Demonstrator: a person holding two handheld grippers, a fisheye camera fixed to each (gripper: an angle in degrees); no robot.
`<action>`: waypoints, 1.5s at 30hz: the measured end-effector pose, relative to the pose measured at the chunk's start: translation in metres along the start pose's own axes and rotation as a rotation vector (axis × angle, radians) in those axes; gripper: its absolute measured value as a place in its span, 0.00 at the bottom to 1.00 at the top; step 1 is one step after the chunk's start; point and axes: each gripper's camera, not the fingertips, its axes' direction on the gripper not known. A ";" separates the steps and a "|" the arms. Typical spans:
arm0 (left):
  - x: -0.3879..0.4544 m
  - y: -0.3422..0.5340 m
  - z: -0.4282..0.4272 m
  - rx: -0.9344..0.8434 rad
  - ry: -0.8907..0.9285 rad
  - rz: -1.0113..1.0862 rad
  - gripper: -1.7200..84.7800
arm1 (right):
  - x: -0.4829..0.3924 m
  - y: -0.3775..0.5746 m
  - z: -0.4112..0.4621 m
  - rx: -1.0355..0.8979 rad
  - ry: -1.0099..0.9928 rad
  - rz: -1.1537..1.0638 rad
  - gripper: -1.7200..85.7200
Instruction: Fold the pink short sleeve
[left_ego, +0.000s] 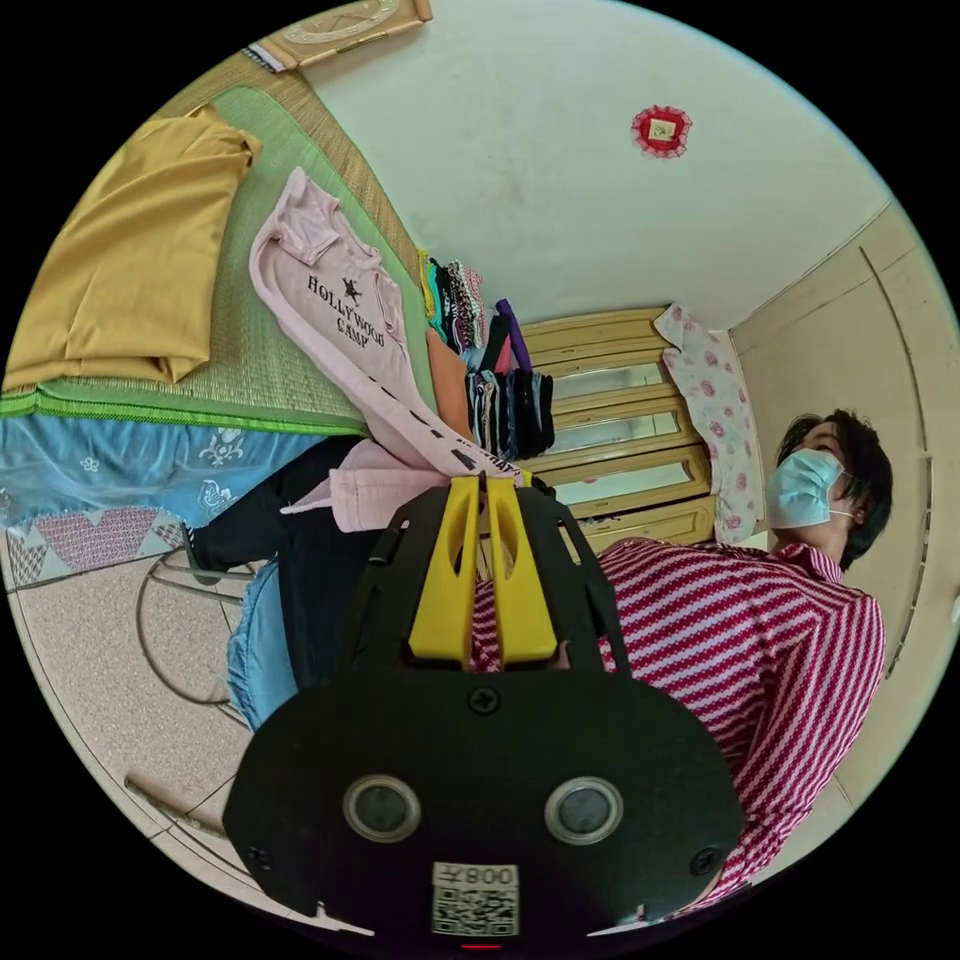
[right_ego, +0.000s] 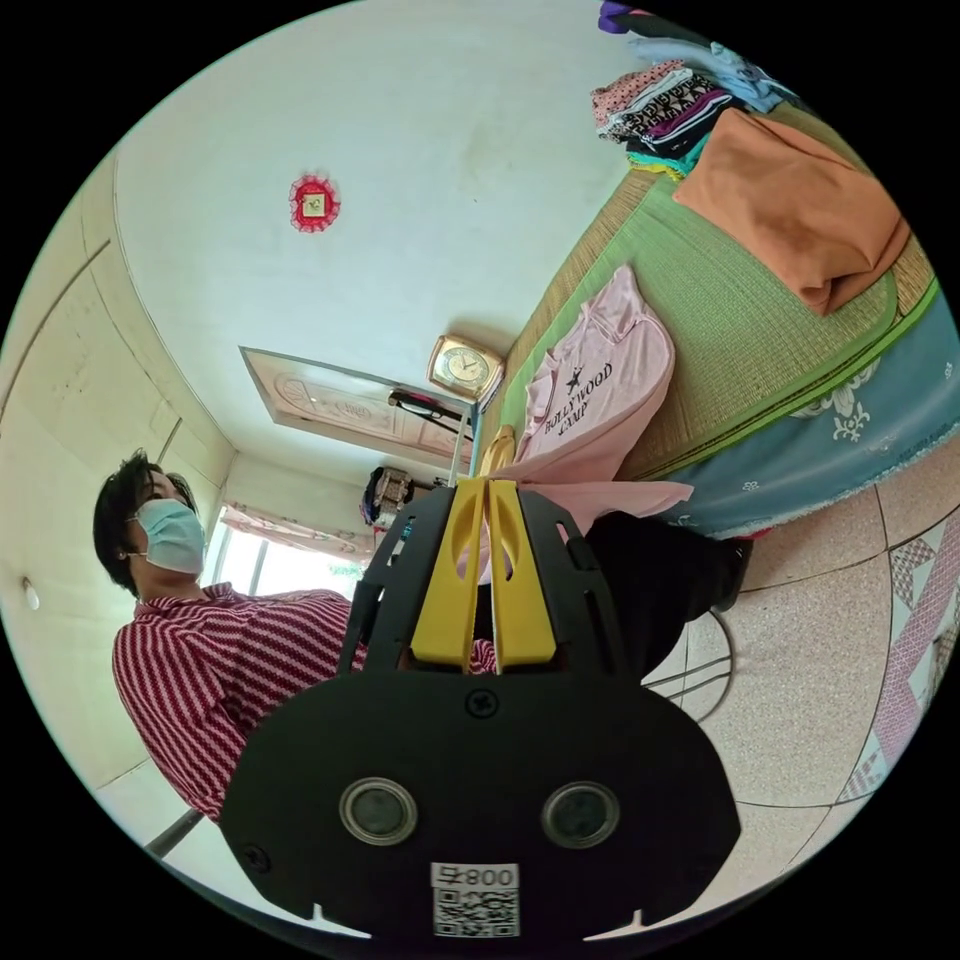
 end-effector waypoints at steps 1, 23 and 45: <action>0.006 0.001 -0.001 -0.003 0.000 0.002 0.03 | 0.002 -0.001 -0.002 0.000 0.010 -0.003 0.02; 0.116 -0.094 -0.020 0.099 -0.125 0.103 0.03 | 0.088 -0.131 0.039 -0.018 0.102 -0.018 0.02; 0.184 -0.248 -0.009 0.189 -0.277 -0.095 0.03 | 0.283 -0.383 0.225 -0.226 0.219 0.128 0.02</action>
